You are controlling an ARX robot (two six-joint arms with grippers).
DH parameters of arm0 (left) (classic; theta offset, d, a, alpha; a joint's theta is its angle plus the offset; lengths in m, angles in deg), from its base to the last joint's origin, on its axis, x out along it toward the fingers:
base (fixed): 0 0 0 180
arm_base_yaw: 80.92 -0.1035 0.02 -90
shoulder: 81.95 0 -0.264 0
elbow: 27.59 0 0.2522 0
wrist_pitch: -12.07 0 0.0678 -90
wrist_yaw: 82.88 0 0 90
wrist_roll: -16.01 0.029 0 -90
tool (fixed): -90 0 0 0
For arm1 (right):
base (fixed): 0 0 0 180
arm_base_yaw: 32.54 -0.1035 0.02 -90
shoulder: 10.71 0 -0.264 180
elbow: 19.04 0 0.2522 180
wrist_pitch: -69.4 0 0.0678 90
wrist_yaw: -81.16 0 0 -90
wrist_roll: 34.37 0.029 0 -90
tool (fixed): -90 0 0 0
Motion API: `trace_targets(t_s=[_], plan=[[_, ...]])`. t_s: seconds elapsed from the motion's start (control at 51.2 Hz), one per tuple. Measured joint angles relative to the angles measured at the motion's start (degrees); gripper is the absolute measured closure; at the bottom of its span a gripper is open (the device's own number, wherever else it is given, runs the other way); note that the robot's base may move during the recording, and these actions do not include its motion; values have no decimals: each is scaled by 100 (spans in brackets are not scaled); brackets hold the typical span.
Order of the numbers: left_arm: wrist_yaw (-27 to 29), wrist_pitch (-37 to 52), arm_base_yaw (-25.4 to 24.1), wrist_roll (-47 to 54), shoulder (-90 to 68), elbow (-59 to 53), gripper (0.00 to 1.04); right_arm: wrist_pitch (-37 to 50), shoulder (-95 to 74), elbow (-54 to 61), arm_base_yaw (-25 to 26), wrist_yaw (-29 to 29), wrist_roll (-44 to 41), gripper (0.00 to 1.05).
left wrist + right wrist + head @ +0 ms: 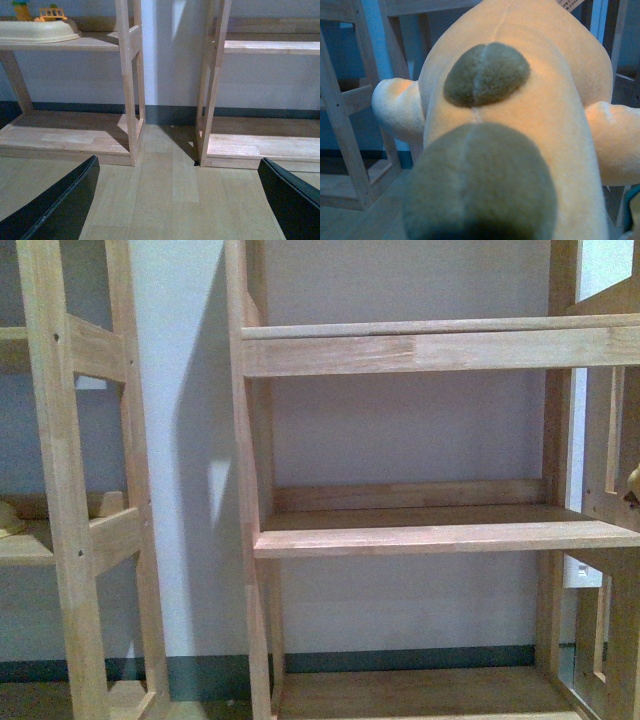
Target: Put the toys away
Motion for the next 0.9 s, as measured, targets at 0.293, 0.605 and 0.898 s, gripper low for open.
trace_targets(t_s=[0.293, 0.605, 0.898], plan=[[-7, 0, 0, 0, -2, 2, 6, 0, 0, 0, 0, -2, 0, 94], [0, 0, 0, 0, -2, 2, 6, 0, 2, 0, 0, 0, 0, 94], [0, 0, 0, 0, -4, 2, 6, 0, 2, 0, 0, 0, 0, 94]])
